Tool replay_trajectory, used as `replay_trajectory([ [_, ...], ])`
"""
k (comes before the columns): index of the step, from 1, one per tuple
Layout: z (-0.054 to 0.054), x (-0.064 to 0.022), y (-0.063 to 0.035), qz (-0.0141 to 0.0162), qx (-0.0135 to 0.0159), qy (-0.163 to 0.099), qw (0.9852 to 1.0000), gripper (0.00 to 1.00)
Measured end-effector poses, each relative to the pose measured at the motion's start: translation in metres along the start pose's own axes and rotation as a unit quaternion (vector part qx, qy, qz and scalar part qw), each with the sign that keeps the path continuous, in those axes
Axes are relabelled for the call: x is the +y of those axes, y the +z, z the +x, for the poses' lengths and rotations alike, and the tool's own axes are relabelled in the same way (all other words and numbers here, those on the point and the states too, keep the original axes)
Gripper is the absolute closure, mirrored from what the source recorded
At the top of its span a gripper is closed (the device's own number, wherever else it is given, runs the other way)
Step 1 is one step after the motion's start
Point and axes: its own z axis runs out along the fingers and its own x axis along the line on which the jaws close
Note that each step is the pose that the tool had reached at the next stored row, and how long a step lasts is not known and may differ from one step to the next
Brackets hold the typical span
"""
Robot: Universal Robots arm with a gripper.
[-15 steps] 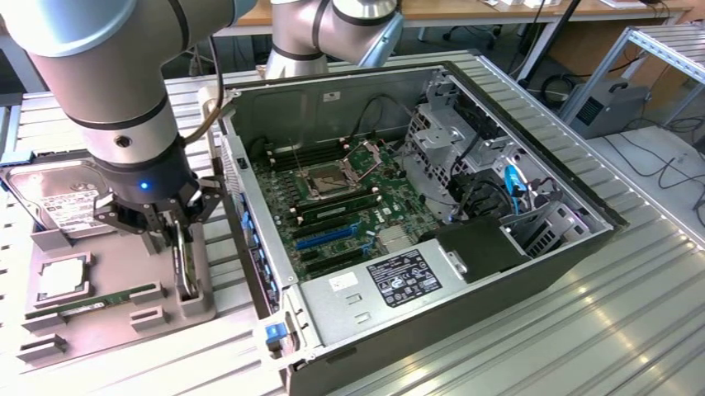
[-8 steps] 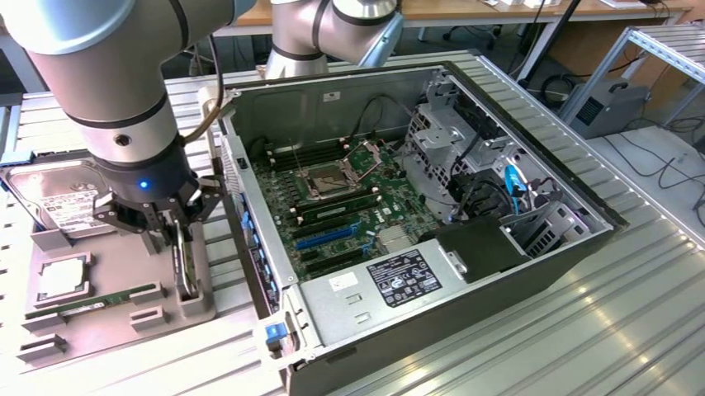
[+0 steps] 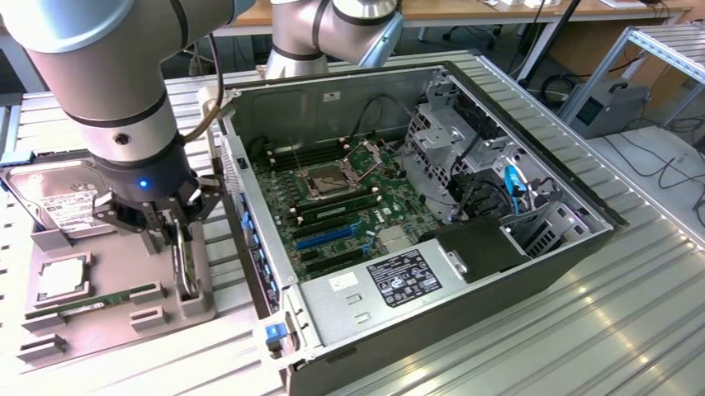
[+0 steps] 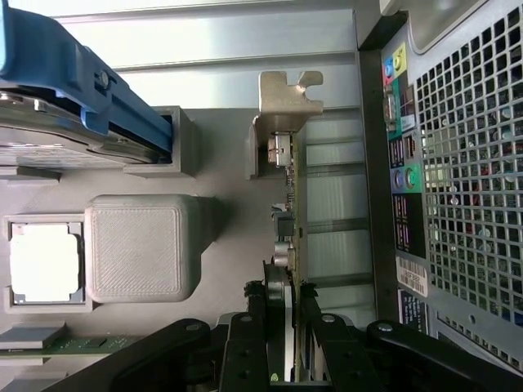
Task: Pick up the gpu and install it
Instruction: 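Pick up the gpu and move the gpu toward the slot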
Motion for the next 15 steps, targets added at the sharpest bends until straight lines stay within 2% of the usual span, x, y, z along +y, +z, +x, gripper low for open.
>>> replay_trajectory([
  [15, -0.0001, 0.0002, -0.0034, -0.0001, -0.0001, 0.0, 1.0, 0.73],
])
